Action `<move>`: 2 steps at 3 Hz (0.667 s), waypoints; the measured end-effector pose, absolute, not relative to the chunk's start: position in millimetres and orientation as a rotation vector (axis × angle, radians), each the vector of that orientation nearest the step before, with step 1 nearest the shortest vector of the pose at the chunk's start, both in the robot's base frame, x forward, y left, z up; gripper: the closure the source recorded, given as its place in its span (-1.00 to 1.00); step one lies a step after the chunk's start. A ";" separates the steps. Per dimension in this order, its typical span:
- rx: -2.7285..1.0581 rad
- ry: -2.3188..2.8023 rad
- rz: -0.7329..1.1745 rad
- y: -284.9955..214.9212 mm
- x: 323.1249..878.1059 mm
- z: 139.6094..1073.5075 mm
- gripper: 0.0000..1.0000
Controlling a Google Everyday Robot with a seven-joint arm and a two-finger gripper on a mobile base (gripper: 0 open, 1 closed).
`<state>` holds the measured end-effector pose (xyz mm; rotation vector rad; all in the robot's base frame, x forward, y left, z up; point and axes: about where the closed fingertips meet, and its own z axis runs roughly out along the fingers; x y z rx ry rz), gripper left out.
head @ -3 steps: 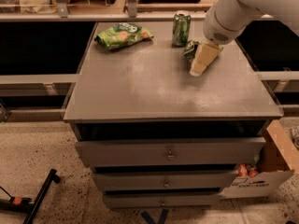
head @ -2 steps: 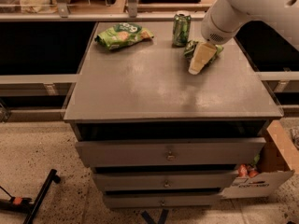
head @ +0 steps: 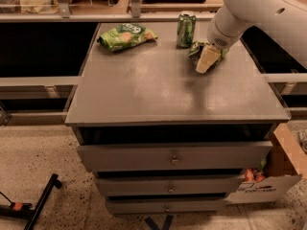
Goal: Pick green jalapeno chip bag
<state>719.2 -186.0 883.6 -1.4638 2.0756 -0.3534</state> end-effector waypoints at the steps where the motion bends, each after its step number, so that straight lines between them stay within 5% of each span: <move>1: -1.457 2.075 -0.353 -189.4 721.7 879.6 -0.20; 2: -1.436 2.085 -0.343 -191.8 719.5 878.9 0.30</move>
Offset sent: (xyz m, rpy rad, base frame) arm -0.0031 -0.0104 -0.0008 0.0343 -0.0082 -0.0369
